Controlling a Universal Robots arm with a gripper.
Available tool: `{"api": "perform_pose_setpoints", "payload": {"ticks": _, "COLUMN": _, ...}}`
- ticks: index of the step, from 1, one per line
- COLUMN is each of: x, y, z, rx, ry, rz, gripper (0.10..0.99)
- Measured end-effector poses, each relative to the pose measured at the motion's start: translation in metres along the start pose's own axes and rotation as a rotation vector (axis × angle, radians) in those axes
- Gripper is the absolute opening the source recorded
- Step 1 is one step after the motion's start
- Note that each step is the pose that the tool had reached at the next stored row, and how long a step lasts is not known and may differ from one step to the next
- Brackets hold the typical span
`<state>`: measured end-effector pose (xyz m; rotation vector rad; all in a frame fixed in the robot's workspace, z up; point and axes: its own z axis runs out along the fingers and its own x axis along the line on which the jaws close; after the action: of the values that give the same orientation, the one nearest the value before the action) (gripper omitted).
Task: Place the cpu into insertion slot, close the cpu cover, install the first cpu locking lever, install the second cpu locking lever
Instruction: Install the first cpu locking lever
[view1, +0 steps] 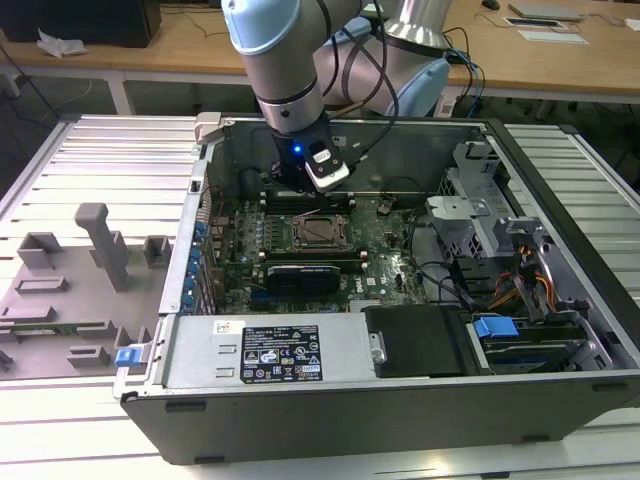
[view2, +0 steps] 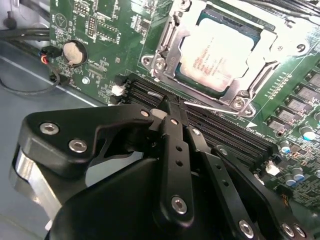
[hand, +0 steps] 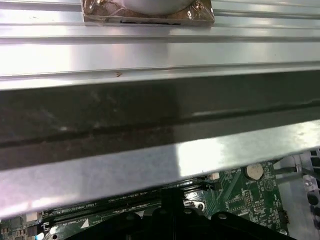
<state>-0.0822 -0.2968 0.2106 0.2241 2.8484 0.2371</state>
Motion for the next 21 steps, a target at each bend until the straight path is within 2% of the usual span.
{"api": "perform_pose_setpoints", "payload": {"ticks": 3, "x": 0.0017, "y": 0.0009, "z": 0.0012, "rx": 0.006, "ry": -0.0034, "rz": 0.012, "gripper": 0.106}}
{"api": "perform_pose_setpoints", "payload": {"ticks": 10, "x": 0.0028, "y": 0.0005, "z": 0.0053, "rx": 0.033, "ry": -0.0136, "rz": 0.040, "gripper": 0.106}}
{"api": "perform_pose_setpoints", "payload": {"ticks": 14, "x": 0.0040, "y": 0.0062, "z": 0.0064, "rx": 0.037, "ry": -0.0153, "rz": 0.046, "gripper": 0.106}}
{"api": "perform_pose_setpoints", "payload": {"ticks": 21, "x": 0.0047, "y": 0.0092, "z": 0.0077, "rx": 0.042, "ry": -0.0172, "rz": 0.052, "gripper": 0.106}}
